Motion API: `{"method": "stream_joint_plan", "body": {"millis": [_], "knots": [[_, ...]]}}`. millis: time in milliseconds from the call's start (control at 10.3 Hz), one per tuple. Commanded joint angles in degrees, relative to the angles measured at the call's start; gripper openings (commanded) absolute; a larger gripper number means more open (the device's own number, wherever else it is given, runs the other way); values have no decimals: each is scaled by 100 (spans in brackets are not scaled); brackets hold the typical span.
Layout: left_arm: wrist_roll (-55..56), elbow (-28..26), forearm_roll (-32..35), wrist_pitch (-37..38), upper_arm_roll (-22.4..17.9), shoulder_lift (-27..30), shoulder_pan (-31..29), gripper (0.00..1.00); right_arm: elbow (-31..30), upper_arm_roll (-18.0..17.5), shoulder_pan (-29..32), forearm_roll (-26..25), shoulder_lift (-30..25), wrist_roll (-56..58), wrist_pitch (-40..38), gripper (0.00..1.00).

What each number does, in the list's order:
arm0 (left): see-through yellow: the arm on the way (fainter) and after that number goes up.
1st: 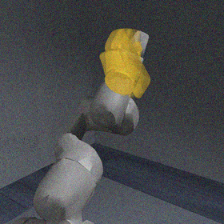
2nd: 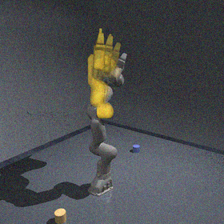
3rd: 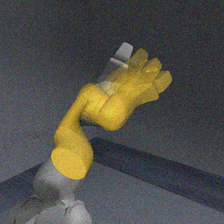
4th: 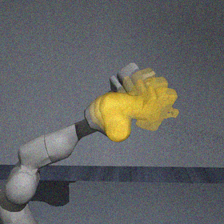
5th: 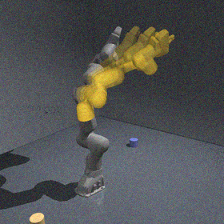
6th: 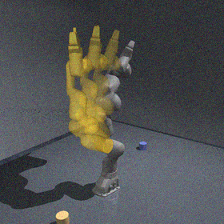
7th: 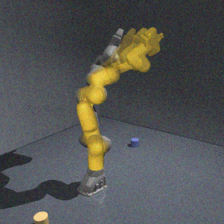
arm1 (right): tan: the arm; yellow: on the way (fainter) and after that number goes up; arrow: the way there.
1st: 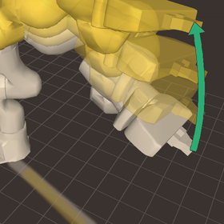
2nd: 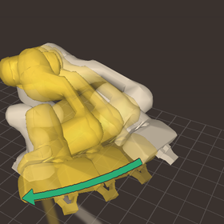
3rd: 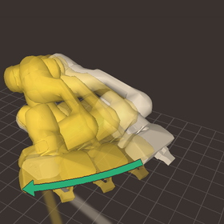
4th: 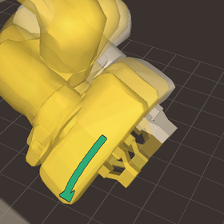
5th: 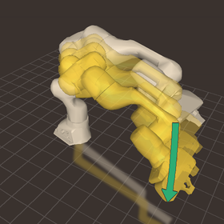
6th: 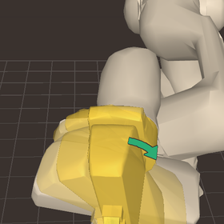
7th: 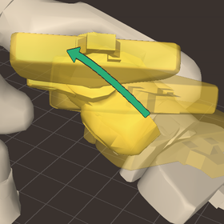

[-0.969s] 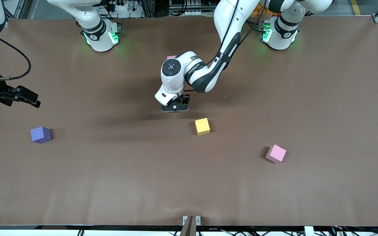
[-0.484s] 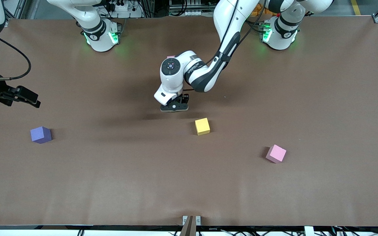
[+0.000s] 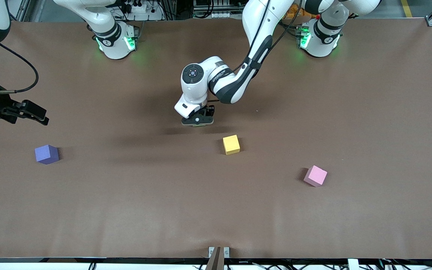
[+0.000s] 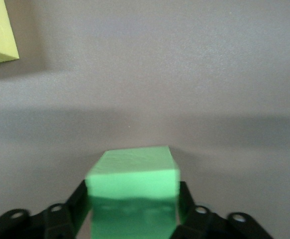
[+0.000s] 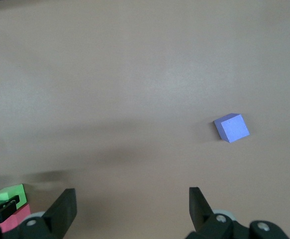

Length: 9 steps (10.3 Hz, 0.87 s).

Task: Arrange blocks into number 1
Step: 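Place the green cube below the red cube and open the left gripper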

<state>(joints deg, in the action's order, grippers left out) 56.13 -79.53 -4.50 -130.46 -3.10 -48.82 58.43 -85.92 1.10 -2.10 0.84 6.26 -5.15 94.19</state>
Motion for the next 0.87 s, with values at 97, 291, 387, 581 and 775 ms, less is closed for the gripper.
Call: {"method": "stream_joint_plan", "body": {"millis": [97,291,387,581,775], "knots": [[91,87,222,3,-85,-14,46,100,41,-31,-10,-119,24,-101,55,100],[144,95,213,56,-374,223,2,100,41,-31,-18,-119,33,-101,64,100],[144,95,213,143,-602,302,-6,100,41,-31,-18,-119,59,-92,99,100],[92,95,204,415,-1129,434,-15,100,49,-31,-44,-145,68,-92,99,100],[-92,95,187,592,-1630,540,-85,100,49,-31,-71,-136,68,-92,91,100]]}}
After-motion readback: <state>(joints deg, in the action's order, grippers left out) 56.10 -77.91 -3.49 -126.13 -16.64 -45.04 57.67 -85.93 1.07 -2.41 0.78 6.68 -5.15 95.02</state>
